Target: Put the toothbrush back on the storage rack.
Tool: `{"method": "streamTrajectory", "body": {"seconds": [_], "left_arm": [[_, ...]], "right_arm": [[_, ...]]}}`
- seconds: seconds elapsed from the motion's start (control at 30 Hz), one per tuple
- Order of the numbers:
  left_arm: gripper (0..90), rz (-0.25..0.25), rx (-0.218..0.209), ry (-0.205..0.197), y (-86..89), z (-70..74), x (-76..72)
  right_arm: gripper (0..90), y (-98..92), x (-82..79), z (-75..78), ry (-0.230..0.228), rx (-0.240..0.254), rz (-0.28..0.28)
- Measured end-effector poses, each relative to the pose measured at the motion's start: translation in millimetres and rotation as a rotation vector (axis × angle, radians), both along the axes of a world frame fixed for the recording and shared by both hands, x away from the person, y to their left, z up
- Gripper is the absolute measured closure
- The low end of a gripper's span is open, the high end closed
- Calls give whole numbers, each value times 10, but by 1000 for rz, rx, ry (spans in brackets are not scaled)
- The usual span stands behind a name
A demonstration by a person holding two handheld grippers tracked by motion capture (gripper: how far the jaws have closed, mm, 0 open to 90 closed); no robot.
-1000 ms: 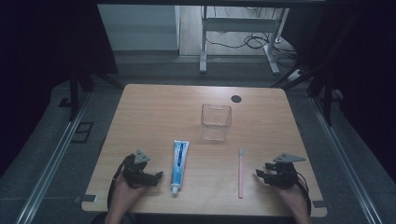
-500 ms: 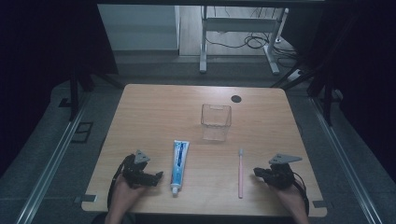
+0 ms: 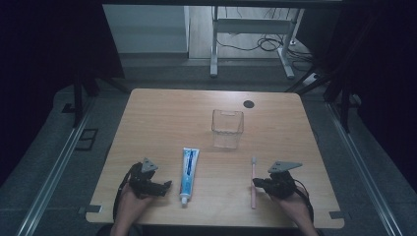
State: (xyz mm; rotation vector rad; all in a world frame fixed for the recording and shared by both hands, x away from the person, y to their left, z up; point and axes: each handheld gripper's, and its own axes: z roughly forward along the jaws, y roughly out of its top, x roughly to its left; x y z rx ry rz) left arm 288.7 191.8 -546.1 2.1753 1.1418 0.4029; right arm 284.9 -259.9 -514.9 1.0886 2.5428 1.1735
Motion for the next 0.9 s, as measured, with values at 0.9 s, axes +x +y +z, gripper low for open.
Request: {"method": "streamTrajectory", "body": {"seconds": [0.9], "left_arm": [[2, 2, -1, 1, -1, 0, -2]], "right_arm": [[873, 0, -34, -117, 24, -53, 23]]}}
